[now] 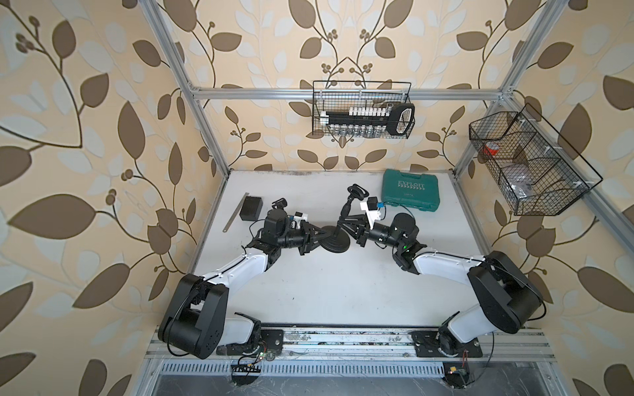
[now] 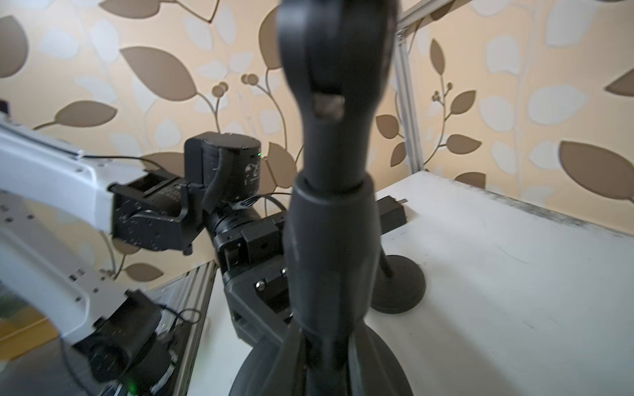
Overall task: Assemble a microphone stand
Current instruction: Screw the microphone stand pole into the microphone stand base.
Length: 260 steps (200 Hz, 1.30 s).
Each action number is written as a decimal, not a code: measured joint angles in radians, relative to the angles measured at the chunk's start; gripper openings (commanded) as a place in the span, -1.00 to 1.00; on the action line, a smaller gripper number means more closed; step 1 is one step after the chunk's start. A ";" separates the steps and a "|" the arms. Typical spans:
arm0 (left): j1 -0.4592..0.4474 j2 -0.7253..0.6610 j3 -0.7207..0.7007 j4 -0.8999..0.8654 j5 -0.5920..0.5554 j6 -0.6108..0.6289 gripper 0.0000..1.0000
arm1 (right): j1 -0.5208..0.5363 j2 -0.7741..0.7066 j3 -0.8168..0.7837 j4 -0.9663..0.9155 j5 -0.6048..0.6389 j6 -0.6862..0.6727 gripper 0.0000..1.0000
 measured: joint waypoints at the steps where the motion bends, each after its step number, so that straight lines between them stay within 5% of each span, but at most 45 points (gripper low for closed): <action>1: 0.000 0.000 0.000 0.000 -0.001 0.000 -1.00 | 0.006 -0.003 -0.003 -0.001 0.018 0.001 -1.00; 54: 0.000 0.000 0.000 -0.005 -0.010 0.002 -1.00 | 0.263 -0.110 0.005 -0.216 0.704 0.017 -1.00; 74: -0.001 0.000 0.000 -0.004 -0.008 0.002 -1.00 | 0.311 -0.122 0.024 -0.275 0.838 0.017 -1.00; 84: -0.001 0.000 0.000 -0.005 -0.010 0.002 -1.00 | 0.311 -0.128 0.031 -0.298 0.843 0.016 -0.59; 96: -0.001 0.000 0.000 -0.003 -0.012 0.001 -1.00 | 0.290 -0.137 0.039 -0.326 0.798 0.002 -0.04; 118: -0.001 0.002 0.001 0.001 -0.013 -0.001 -1.00 | 0.196 -0.161 0.035 -0.386 0.636 -0.060 0.19; 182: -0.001 0.013 0.014 -0.031 0.024 0.026 -1.00 | -0.189 -0.220 -0.021 -0.314 -0.017 -0.116 0.34; 232: -0.001 0.013 0.031 -0.096 0.081 0.076 -1.00 | -0.225 -0.122 0.063 -0.262 -0.304 -0.105 0.39; 260: -0.001 0.013 0.046 -0.112 0.101 0.089 -1.00 | -0.225 -0.054 0.108 -0.179 -0.384 -0.056 0.26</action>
